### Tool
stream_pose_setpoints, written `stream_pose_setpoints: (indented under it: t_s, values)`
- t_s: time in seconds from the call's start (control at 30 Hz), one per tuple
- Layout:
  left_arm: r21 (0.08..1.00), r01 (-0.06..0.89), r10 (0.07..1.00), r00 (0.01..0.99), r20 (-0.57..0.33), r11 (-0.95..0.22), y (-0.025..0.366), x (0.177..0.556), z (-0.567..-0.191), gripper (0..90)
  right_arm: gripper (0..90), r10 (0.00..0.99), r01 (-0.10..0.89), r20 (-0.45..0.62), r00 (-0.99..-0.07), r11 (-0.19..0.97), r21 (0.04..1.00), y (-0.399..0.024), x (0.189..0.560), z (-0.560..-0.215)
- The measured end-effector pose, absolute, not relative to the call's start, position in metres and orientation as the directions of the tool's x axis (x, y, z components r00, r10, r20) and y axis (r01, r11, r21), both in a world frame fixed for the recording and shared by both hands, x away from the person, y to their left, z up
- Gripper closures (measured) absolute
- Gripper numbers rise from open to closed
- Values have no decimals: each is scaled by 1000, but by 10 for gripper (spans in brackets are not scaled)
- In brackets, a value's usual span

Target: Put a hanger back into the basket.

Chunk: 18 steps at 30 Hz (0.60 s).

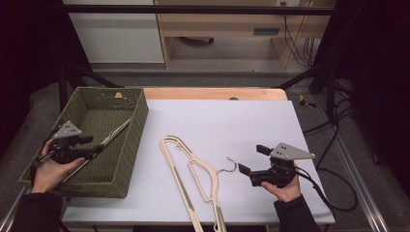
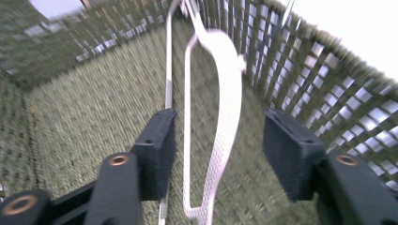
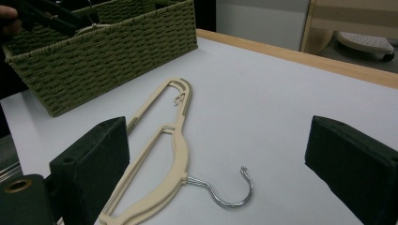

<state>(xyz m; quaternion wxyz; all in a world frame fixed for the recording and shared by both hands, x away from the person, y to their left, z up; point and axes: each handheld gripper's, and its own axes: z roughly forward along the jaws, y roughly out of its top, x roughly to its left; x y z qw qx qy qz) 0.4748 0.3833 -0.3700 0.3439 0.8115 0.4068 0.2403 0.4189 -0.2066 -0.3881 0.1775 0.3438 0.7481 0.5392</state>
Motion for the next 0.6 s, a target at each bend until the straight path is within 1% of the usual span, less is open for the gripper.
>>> stream_pose_setpoints:
  t_s: [0.03, 0.07, 0.1, 0.13, 0.17, 0.2, 0.33, 0.37, 0.47, 0.5, 0.6]
  values:
    - [779, 486, 837, 539, 91, -397, 384, 472, -366, 408, 71, 706, 323, 105, -701, 182, 929, -207, 419, -388]
    - [798, 473, 841, 536, 77, -374, 386, 468, -361, 381, 72, 709, 324, 106, -698, 180, 929, -207, 419, -388]
    - [837, 436, 851, 521, 64, -330, 386, 460, -353, 326, 72, 708, 323, 109, -698, 175, 930, -207, 418, -388]
    - [837, 436, 851, 521, 64, -330, 386, 460, -353, 301, 72, 708, 323, 109, -698, 175, 930, -207, 418, -388]
    - [851, 424, 857, 513, 56, -310, 386, 456, -349, 301, 72, 707, 324, 112, -698, 173, 930, -207, 418, -387]
    - [874, 396, 861, 507, 47, -281, 382, 449, -341, 229, 72, 704, 323, 116, -701, 168, 931, -207, 417, -387]
    - [910, 330, 862, 504, 53, -249, 368, 432, -328, 114, 71, 704, 323, 118, -701, 165, 932, -206, 417, -387]
    - [910, 330, 862, 504, 53, -249, 368, 432, -328, 101, 70, 704, 325, 120, -700, 166, 931, -206, 417, -387]
    - [941, 276, 856, 516, 28, -198, 354, 418, -317, 74, 65, 700, 329, 124, -703, 166, 930, -205, 417, -389]
    - [941, 276, 856, 516, 28, -198, 354, 418, -317, 72, 63, 705, 335, 131, -697, 159, 929, -204, 417, -389]
    - [962, 230, 836, 549, -5, -145, 338, 404, -314, 65, 56, 700, 341, 137, -701, 161, 926, -203, 417, -390]
